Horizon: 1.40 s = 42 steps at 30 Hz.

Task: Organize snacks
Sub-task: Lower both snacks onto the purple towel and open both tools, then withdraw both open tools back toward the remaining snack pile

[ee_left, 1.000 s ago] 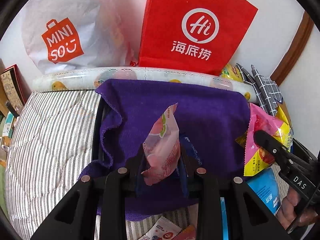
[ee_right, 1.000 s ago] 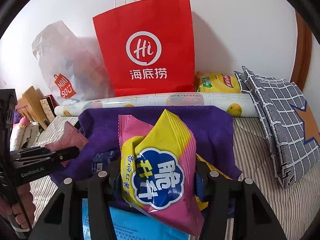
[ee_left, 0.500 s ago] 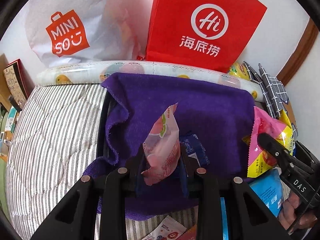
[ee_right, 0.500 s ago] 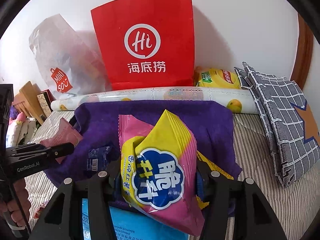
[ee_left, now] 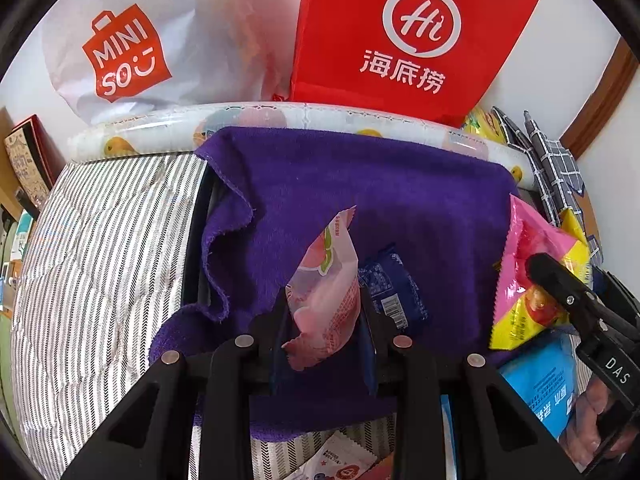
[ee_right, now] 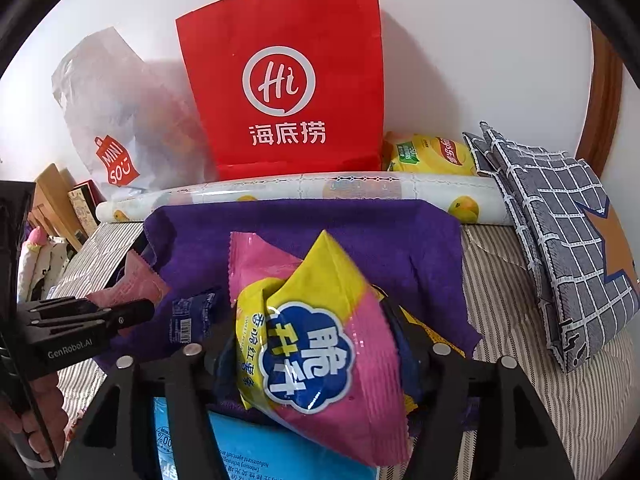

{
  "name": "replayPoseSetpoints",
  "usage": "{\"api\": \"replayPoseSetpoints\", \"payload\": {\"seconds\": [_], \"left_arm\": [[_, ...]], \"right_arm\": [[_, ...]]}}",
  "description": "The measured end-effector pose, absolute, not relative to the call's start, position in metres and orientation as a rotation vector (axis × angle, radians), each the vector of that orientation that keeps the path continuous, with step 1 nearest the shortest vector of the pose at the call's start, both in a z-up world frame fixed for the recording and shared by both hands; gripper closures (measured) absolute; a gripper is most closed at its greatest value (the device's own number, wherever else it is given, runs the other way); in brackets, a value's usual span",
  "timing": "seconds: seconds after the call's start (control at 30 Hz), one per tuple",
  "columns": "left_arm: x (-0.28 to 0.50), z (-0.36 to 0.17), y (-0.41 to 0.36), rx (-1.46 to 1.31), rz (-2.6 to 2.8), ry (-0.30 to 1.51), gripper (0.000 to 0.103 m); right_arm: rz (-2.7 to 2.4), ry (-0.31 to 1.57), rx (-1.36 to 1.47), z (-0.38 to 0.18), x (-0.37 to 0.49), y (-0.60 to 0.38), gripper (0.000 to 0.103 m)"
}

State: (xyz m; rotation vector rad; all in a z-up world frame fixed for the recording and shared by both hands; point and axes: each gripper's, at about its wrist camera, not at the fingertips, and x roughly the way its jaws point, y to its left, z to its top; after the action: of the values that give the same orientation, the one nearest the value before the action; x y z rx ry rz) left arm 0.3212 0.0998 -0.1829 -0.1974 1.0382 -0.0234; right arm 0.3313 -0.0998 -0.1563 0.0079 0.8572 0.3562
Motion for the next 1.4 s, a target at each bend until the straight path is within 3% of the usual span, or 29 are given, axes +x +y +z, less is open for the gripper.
{"api": "replayPoseSetpoints", "payload": {"seconds": [0.1,0.33,0.87,1.4], "left_arm": [[0.322,-0.183,0.099,-0.193,-0.018,1.039,0.074],[0.323,-0.185,0.100,-0.195,-0.024,1.038,0.074],[0.321,-0.177,0.093,-0.173,-0.026,1.017,0.041],[0.320,-0.171,0.094,-0.168,0.014,1.019,0.034]], "right_arm": [[0.344,0.853,0.013,-0.155,0.332,-0.102,0.031],[0.349,0.815,0.027,-0.147,0.328,-0.105,0.027],[0.361,0.799,0.032,-0.143,0.323,-0.101,0.026],[0.294,0.766,-0.003,-0.137,0.319,-0.100,0.026]]}}
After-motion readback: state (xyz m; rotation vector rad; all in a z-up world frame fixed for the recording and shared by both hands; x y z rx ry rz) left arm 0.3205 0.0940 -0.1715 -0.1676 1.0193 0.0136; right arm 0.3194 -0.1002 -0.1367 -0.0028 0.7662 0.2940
